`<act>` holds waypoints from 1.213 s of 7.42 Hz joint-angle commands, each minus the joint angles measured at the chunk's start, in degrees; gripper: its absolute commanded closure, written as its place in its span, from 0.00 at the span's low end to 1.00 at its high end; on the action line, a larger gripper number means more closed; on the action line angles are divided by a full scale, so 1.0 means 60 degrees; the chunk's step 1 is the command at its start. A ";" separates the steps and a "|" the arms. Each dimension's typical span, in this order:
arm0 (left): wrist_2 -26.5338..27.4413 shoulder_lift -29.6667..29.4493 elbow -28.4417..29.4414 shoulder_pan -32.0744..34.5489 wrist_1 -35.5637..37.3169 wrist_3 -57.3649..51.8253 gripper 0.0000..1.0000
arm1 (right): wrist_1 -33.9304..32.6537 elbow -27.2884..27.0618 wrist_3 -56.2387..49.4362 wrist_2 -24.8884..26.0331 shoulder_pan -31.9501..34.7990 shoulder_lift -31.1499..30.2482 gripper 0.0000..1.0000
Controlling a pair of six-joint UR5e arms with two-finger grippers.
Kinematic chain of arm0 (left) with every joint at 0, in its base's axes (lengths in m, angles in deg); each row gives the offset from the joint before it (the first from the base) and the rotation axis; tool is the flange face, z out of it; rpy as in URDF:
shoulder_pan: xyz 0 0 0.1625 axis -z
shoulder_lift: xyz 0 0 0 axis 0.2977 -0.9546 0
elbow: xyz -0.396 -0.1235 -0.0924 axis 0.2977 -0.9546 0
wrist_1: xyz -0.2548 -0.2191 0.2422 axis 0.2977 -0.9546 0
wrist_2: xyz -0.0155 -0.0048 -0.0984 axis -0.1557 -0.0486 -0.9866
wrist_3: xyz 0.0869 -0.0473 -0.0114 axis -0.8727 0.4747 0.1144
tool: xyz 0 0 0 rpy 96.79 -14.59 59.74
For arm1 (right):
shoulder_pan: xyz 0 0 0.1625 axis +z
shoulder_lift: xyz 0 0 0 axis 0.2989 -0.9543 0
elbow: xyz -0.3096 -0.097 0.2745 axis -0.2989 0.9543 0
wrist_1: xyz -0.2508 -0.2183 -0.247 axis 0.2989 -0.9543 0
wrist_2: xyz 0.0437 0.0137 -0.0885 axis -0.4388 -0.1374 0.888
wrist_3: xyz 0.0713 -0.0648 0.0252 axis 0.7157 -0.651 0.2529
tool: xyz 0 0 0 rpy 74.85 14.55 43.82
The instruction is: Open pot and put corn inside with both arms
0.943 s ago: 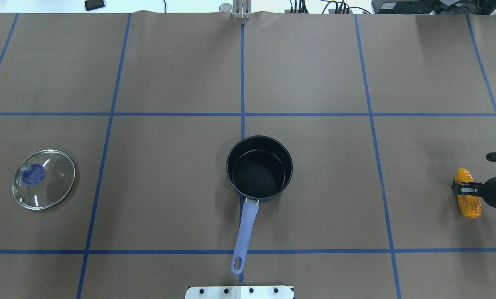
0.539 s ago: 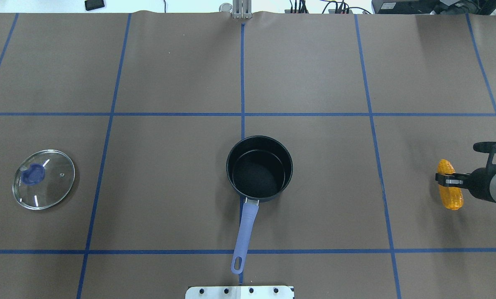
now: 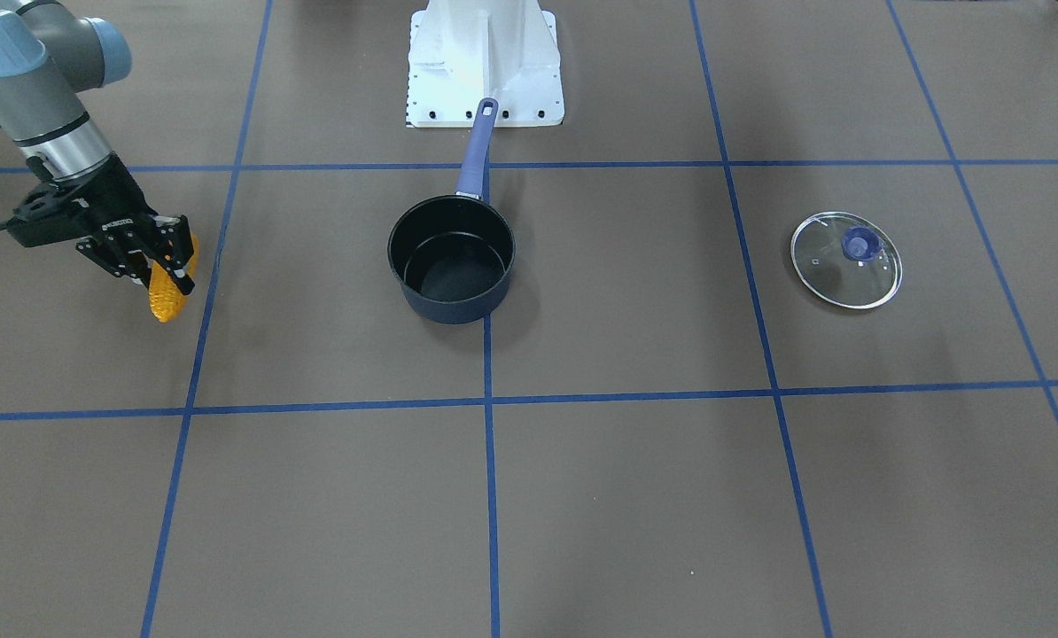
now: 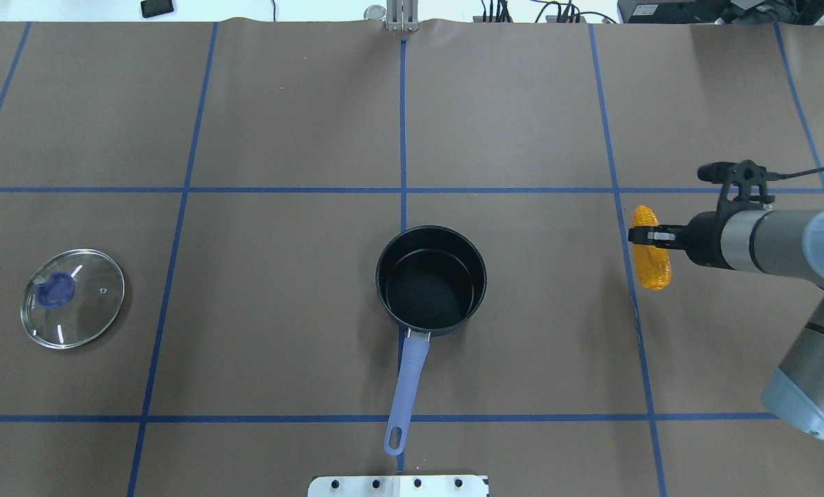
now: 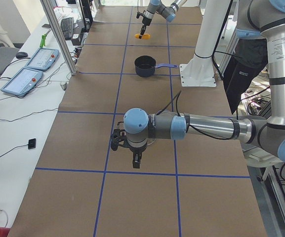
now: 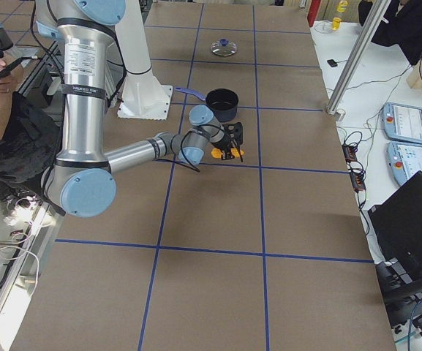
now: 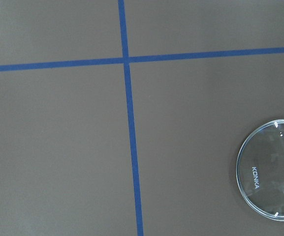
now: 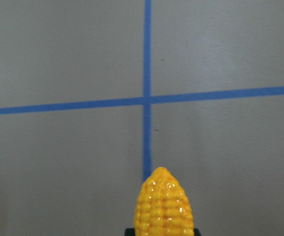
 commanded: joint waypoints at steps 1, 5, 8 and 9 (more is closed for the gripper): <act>0.0053 0.0261 -0.0128 0.0018 0.0045 -0.0019 0.02 | -0.2749 -0.0258 0.0941 -0.0017 -0.0077 0.2310 1.00; 0.0126 0.0248 -0.0128 0.0003 0.0030 -0.0048 0.02 | -0.5779 0.0252 0.3026 0.2498 -0.2563 0.5485 1.00; 0.0126 0.0233 -0.0143 -0.0011 0.0015 -0.0048 0.02 | -0.5735 0.0840 0.3087 0.3015 -0.3022 0.5588 0.00; 0.0126 0.0233 -0.0143 -0.0012 0.0015 -0.0048 0.02 | -0.5735 0.0739 0.2941 0.3002 -0.3022 0.5574 0.00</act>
